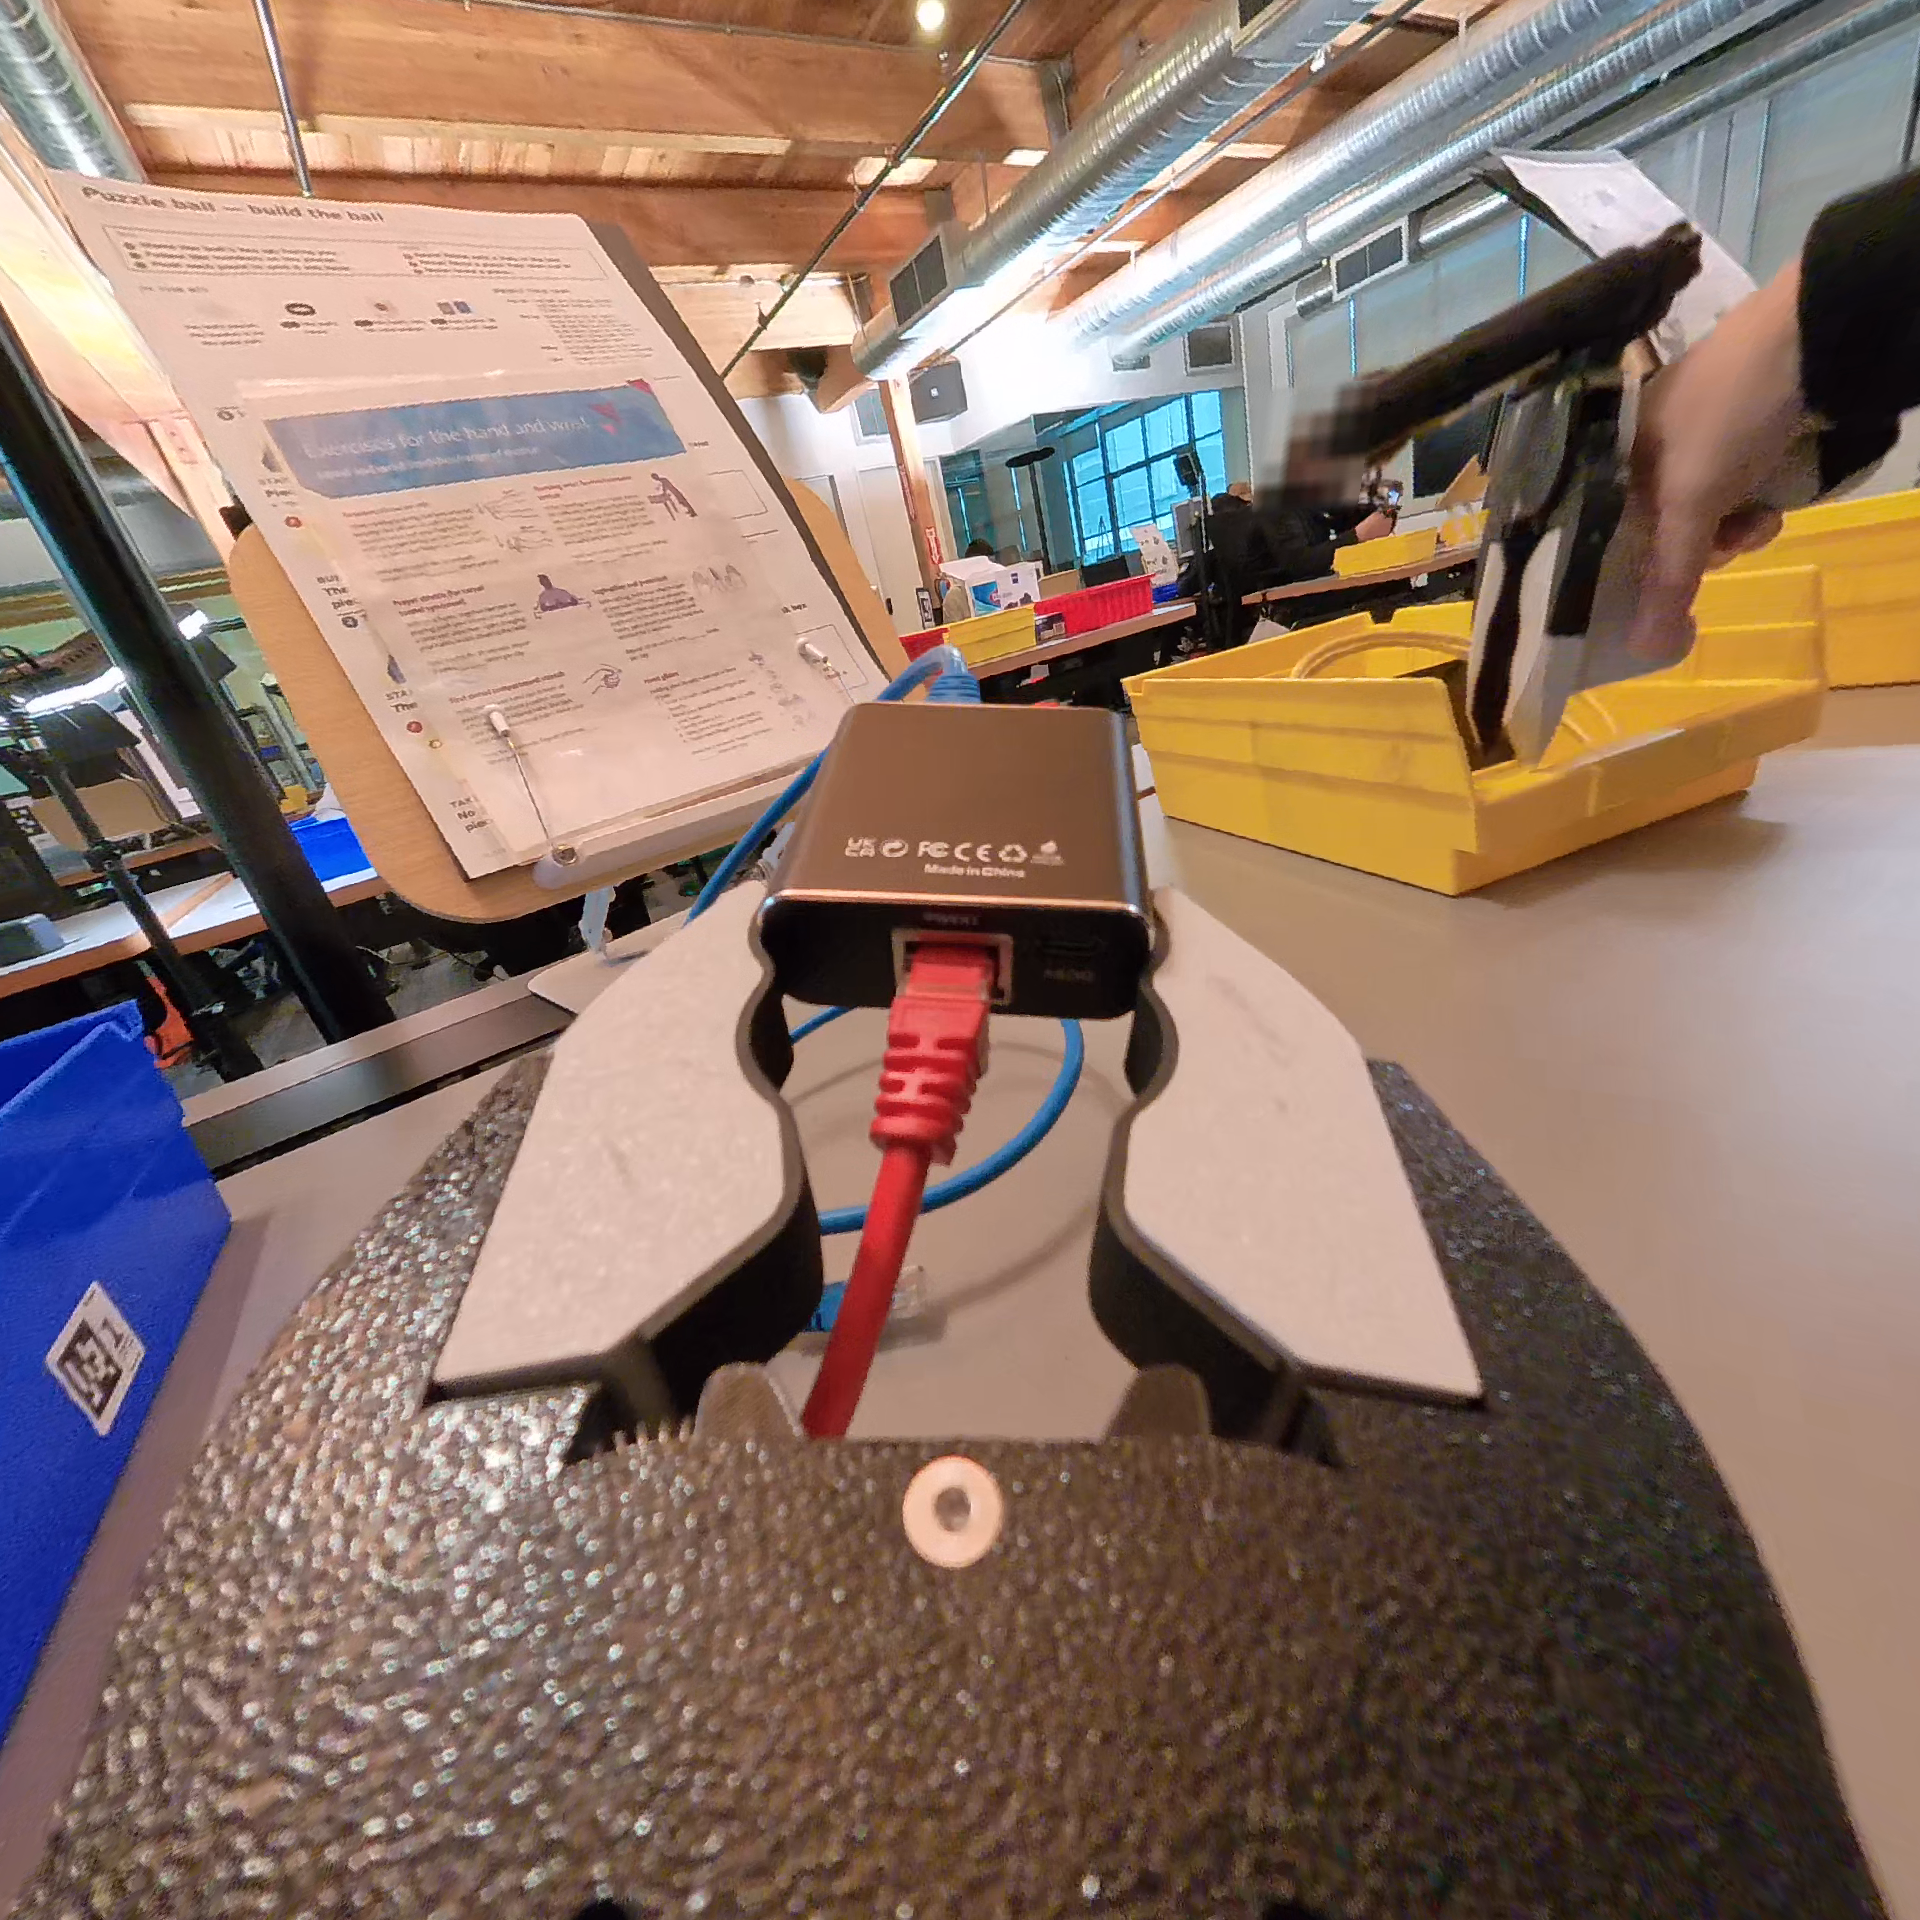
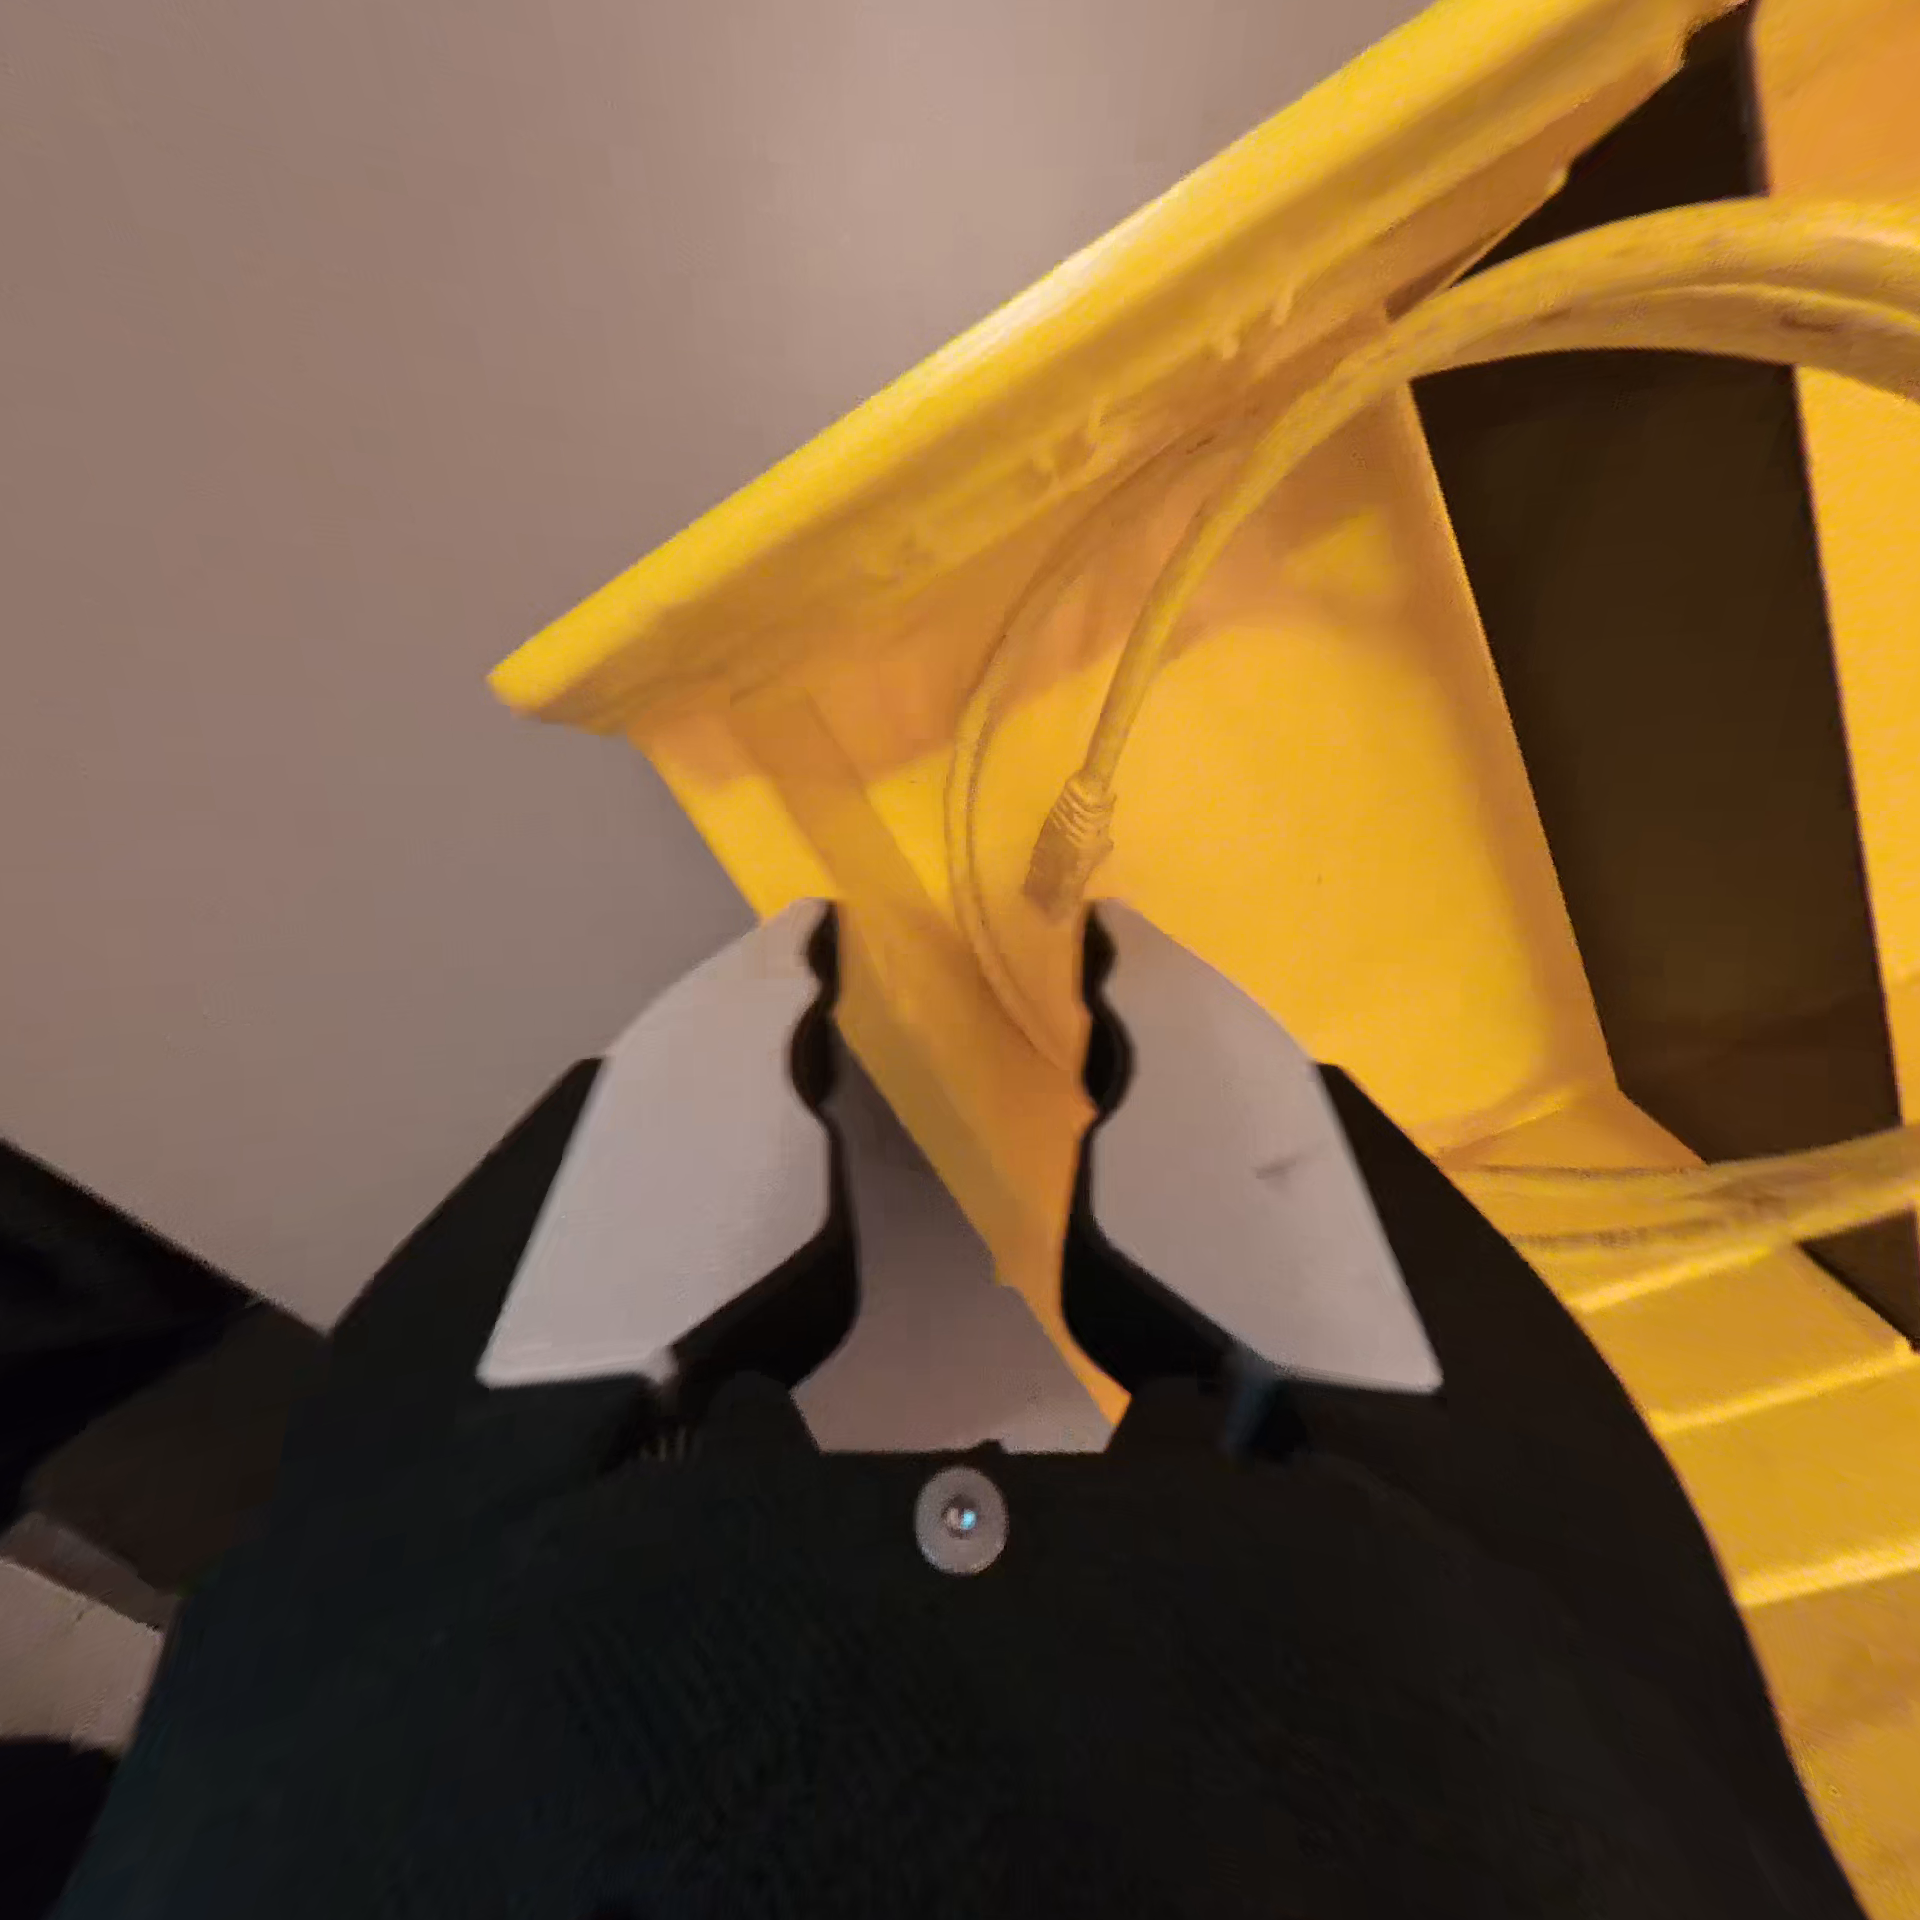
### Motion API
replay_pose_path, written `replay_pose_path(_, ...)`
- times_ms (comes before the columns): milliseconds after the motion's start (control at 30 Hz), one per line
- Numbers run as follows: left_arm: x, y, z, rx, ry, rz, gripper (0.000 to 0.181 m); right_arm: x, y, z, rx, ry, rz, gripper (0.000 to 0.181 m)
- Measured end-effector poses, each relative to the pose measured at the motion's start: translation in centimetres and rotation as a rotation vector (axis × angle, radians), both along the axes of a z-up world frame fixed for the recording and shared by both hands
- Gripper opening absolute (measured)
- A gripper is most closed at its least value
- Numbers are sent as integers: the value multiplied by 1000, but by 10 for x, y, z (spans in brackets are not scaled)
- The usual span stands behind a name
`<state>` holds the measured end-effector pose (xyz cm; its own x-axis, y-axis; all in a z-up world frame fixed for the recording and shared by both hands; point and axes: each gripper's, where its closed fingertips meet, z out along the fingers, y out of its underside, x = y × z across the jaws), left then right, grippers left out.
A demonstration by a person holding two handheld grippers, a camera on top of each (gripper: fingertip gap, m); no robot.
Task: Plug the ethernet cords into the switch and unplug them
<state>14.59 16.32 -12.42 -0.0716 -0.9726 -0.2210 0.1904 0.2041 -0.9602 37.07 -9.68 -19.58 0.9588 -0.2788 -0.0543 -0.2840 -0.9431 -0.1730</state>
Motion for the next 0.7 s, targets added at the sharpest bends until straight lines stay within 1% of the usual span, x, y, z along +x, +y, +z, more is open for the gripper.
replay_pose_path(33,0,-1,0,6,2,-1,62,-1,0,7,24,9,-10,60)
replay_pose_path(100,0,-2,-1,14,6,-4,62,-3,1,23,72,19,-31,61)
replay_pose_path(167,0,-3,-1,18,7,-6,62,-15,16,40,196,40,-35,65)
replay_pose_path(233,1,-3,-1,16,8,-9,62,-41,43,59,374,75,5,63)
replay_pose_path(300,1,-3,-2,16,10,-15,62,-78,72,74,555,125,53,63)
replay_pose_path(333,1,-5,-2,15,15,-27,62,-95,86,79,643,139,52,63)
replay_pose_path(400,1,-12,-4,18,36,-86,62,-127,116,87,834,193,6,65)
replay_pose_path(433,0,-17,-4,24,39,-123,62,-143,131,93,952,240,-34,62)
replay_pose_path(533,-6,-38,-2,66,38,-264,62,-187,162,103,1240,449,-145,63)
replay_pose_path(600,-9,-49,2,60,37,-331,62,-207,171,102,1352,560,-214,61)
replay_pose_path(700,-14,-62,7,61,37,-411,62,-223,176,97,1438,647,-283,61)
